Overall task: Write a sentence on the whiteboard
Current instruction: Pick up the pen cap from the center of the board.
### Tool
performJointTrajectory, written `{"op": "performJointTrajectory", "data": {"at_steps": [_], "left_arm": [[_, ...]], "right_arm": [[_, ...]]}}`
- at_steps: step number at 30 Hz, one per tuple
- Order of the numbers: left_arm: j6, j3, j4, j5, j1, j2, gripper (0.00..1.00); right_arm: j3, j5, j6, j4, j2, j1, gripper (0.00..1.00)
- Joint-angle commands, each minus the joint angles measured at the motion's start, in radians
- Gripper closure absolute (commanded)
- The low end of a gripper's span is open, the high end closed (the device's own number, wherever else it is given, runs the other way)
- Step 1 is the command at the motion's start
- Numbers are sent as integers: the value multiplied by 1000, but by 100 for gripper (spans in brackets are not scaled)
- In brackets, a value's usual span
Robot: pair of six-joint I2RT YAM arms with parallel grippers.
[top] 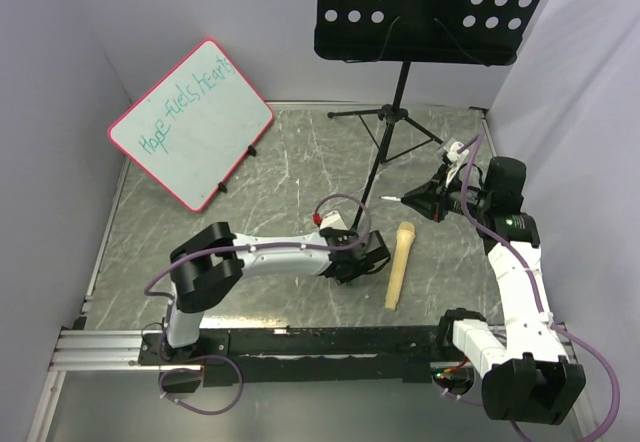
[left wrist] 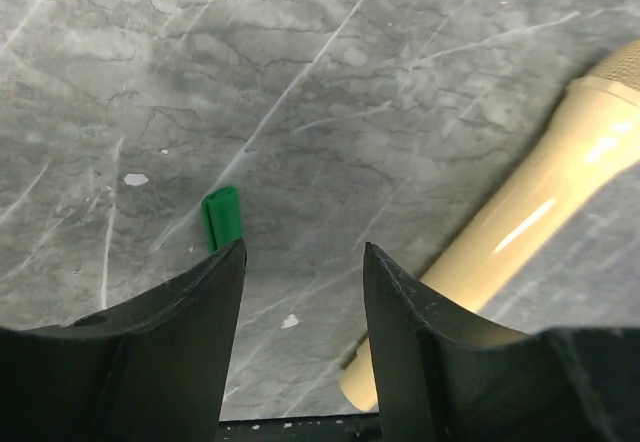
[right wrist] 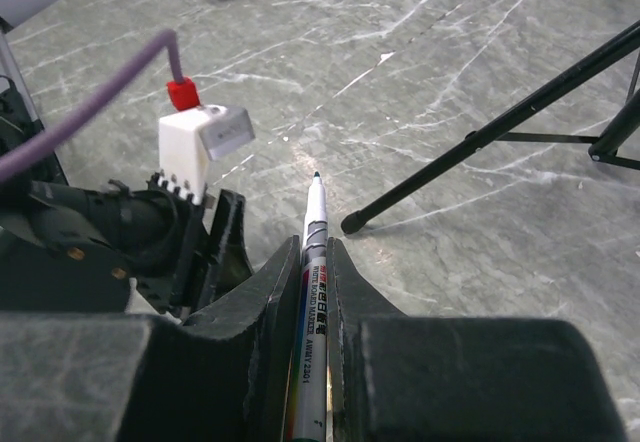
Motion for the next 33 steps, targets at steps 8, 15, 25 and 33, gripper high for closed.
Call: {"op": "performJointTrajectory", "data": {"at_steps": [8,15,25,33], "left_arm": [[39,174,-302,-25,-4,57,41],[71,174,-261,21,13,103,45],[145,193,-243,66,50,159,56],[166,228,-267,99,51,206,65]], "right_arm": [[-7,-68,-22,1,5,-36,100],[-8,-73,-24,-1,9,-46,100],[-11,-77,-21,-1,2,-55,100],[-11,-84,-19,1,7,-61,100]]}}
